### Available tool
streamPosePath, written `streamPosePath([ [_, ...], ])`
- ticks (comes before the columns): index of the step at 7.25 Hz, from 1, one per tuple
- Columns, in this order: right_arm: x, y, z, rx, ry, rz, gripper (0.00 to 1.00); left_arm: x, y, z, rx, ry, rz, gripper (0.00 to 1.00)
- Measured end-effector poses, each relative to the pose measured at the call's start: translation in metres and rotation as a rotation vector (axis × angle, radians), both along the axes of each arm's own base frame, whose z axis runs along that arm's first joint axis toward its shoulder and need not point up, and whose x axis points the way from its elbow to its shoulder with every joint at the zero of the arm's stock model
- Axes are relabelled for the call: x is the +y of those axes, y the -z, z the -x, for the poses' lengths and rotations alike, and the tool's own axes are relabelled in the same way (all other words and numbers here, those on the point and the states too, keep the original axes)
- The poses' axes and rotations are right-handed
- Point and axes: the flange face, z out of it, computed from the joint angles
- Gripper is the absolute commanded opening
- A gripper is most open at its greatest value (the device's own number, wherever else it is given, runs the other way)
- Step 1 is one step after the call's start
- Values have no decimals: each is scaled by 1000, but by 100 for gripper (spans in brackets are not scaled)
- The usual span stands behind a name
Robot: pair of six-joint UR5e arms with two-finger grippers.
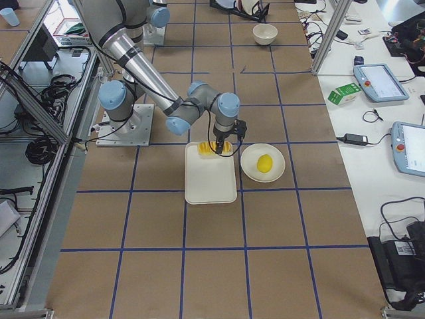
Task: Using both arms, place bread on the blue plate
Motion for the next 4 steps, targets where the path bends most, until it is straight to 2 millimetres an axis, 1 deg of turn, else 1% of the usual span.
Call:
streamPosePath([
  [1, 0, 4, 0, -4, 1, -9, 59, -1, -1, 0, 0, 6, 4, 0],
  [2, 0, 8, 0, -6, 1, -17, 49, -2, -3, -1, -2, 12, 8, 0],
  [3, 1, 10, 0, -4, 1, -23, 15, -2, -5, -2, -5, 17, 11, 0],
  [4, 2, 10, 1, 0, -1, -28, 0, -2, -9, -2, -10, 26, 13, 0],
])
